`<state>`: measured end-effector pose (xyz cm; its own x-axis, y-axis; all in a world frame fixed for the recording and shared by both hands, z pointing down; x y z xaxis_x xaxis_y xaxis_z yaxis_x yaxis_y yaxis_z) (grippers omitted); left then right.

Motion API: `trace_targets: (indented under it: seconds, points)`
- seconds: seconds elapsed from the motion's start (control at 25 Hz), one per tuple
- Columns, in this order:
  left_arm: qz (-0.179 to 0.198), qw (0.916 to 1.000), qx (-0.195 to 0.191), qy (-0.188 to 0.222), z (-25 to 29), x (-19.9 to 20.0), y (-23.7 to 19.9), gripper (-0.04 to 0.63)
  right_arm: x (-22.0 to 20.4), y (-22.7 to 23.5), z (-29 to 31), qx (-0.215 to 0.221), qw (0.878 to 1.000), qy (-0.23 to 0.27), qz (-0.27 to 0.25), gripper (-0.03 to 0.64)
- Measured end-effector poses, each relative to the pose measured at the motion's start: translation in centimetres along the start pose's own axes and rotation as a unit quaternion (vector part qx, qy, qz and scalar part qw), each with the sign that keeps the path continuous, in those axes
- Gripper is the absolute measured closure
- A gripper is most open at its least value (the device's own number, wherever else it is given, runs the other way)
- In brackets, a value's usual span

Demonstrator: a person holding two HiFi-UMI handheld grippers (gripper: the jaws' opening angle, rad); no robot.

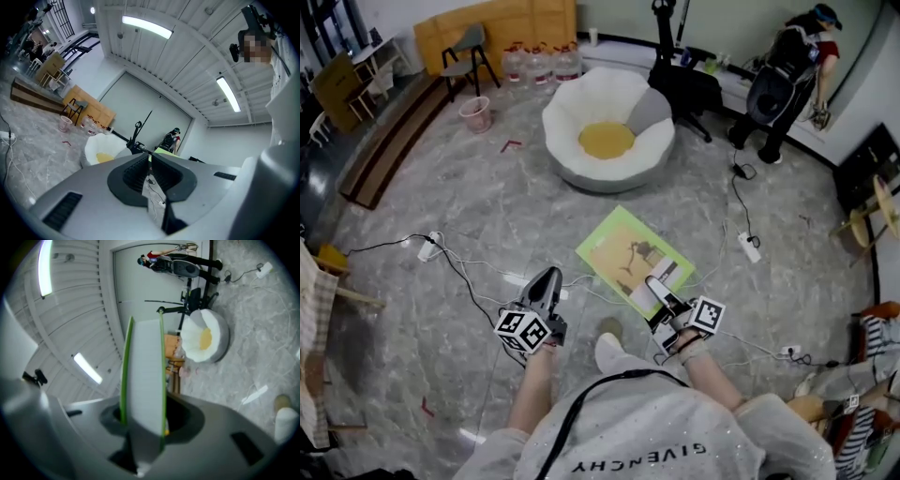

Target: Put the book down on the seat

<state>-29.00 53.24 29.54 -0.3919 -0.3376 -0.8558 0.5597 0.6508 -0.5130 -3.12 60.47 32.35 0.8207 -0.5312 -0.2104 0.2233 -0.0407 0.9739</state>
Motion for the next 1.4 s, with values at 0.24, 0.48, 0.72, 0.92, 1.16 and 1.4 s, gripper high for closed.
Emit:
trace_targets:
  seconds: [0.24, 0.48, 0.72, 0.92, 1.16, 1.4]
  points:
    - [0.000, 1.0000, 0.005, 0.004, 4.2, 0.5, -3.5, 0.552, 4.1, 0.8, 3.7, 0.002, 1.000, -0.001, -0.006, 0.463]
    - [-0.013, 0.9998, 0.005, -0.011, 8.3, 1.3, -5.5, 0.552, 7.7, 1.7, 6.2, -0.021, 1.000, 0.006, 0.007, 0.463]
    - [-0.006, 0.9997, 0.008, -0.023, 10.9, 1.4, -6.9, 0.552, 9.3, 2.7, 8.5, -0.016, 1.000, 0.004, 0.014, 0.463]
    - [-0.007, 0.9992, 0.013, -0.036, 12.3, 1.1, -7.3, 0.552, 9.7, 2.9, 10.0, -0.008, 1.000, -0.008, 0.022, 0.463]
    - [-0.005, 0.9985, 0.013, -0.054, 13.5, 1.0, -7.6, 0.552, 10.4, 4.0, 10.0, -0.009, 0.999, 0.010, 0.046, 0.463]
    - [-0.005, 0.9981, -0.005, -0.061, 17.0, 1.1, -8.8, 0.552, 12.2, 4.6, 10.9, -0.008, 0.998, 0.029, 0.052, 0.463]
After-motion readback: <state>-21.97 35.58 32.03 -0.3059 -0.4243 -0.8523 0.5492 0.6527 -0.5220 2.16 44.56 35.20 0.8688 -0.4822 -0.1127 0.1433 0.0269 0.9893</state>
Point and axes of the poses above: the fingertips, and each gripper's own axes: z forward along the fingers, y to its right, x out of its top, the point moved 3 cm from there along -z, backward along the fingers, and after that the axes turned 6 degrees about -x, right-handed, at the moved point
